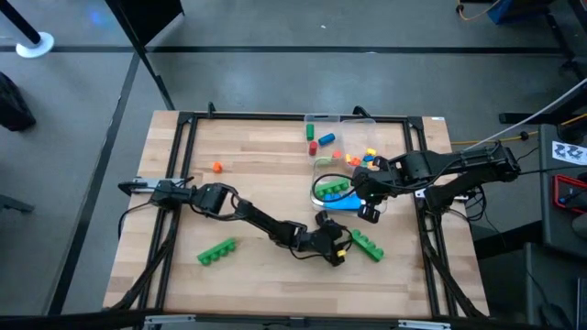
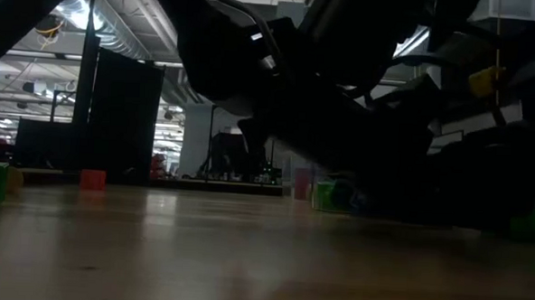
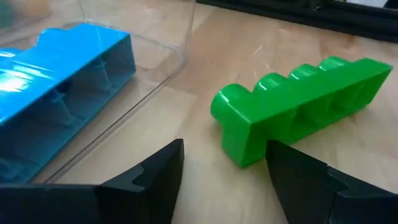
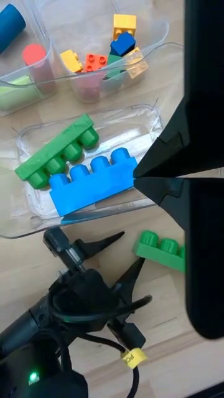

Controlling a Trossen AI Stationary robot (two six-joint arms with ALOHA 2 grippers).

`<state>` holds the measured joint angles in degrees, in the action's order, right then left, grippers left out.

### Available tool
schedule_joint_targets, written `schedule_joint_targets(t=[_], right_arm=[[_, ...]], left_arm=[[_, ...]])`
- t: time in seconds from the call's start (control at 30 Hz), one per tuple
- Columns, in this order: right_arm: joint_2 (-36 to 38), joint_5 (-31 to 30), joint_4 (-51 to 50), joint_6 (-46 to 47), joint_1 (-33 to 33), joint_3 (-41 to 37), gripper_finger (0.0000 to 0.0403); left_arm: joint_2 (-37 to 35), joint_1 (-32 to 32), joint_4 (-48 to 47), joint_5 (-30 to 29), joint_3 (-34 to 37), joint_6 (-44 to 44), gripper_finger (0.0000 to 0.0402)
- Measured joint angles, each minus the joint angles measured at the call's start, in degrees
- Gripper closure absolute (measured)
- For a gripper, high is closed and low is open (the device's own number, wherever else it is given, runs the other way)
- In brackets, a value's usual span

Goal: Sort blocks by size
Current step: Put the top large green 4 stud game piece into the bottom transparent bin

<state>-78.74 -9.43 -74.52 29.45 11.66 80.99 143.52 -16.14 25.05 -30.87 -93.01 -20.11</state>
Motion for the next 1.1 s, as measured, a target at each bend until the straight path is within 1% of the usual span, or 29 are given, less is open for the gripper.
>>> schedule_joint_targets(t=[0.1, 0.33, 0.47, 0.53, 0.6, 0.7, 0.8, 0.9, 1.1], right_arm=[[0.0, 0.0, 0.04, -0.01, 0.0, 0.0, 0.0397], [0.0, 0.02, 1.36, 0.13, 0.0, -0.02, 0.0397], [0.0, 0.02, 1.36, 0.2, 0.0, -0.02, 0.0397], [0.0, 0.02, 1.37, 0.21, 0.0, -0.02, 0.0397], [0.0, 0.03, 1.36, 0.22, 0.0, -0.02, 0.0397], [0.0, 0.03, 1.37, 0.23, 0.0, -0.02, 0.0397], [0.0, 0.04, 1.38, 0.24, 0.0, -0.03, 0.0397], [0.0, 0.04, 1.38, 0.24, 0.0, -0.03, 0.0397], [0.0, 0.07, 1.39, 0.24, 0.0, -0.04, 0.0397]], left_arm=[[0.0, -0.13, 1.44, 0.02, 0.0, -0.54, 0.0183], [-0.04, 1.36, 0.46, 0.16, 0.0, -6.56, 0.0183], [-0.04, 2.02, 1.04, 0.13, 0.0, -6.33, 0.0185], [-0.04, 2.08, 1.08, 0.15, 0.0, -6.32, 0.0198], [-0.04, 2.08, 1.08, 0.27, 0.0, -6.71, 0.022], [-0.04, 2.08, 1.14, 2.41, 0.0, -6.06, 0.0258], [-0.04, 2.08, 1.15, 3.96, 0.0, -4.82, 0.0287], [-0.04, 2.08, 1.12, 4.97, 0.0, -3.97, 0.0303], [-0.04, 2.47, 1.17, 5.0, 0.0, -5.18, 0.0316]])
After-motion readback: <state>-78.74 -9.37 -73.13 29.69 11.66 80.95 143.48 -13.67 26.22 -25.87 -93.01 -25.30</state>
